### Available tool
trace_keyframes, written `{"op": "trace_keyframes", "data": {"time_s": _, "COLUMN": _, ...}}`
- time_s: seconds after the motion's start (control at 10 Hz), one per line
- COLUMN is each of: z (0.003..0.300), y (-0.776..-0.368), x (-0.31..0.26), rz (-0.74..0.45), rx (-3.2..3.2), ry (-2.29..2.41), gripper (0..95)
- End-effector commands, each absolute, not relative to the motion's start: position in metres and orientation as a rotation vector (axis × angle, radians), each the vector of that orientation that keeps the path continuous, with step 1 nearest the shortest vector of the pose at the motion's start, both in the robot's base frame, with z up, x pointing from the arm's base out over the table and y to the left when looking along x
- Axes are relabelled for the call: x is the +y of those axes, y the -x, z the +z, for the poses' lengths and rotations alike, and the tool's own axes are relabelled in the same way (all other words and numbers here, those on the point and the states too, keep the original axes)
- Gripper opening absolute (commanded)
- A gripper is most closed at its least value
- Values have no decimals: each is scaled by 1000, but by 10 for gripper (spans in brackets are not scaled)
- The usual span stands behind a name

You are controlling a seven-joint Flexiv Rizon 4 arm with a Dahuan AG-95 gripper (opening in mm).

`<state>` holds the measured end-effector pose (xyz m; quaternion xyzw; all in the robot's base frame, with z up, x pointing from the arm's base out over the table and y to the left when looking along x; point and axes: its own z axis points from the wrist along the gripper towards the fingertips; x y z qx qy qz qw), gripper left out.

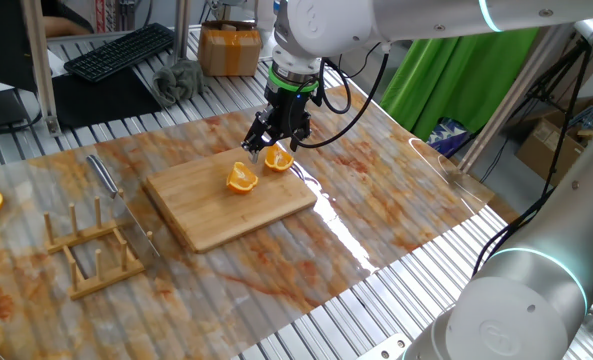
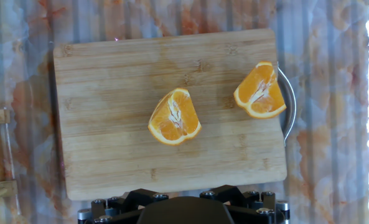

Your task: Chop the orange

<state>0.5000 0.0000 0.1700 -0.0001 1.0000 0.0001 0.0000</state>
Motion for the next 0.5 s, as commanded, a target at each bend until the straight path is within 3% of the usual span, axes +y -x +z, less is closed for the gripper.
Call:
{"op": "trace_keyframes", "data": {"time_s": 0.1, "z": 170, "y": -500, "x": 0, "rz": 53, "rx": 3096, "ry": -165, "gripper": 0}}
{"op": "trace_keyframes", "data": {"time_s": 0.5, "z": 170, "y": -500, "x": 0, "rz": 54, "rx": 3096, "ry": -188, "gripper": 0}}
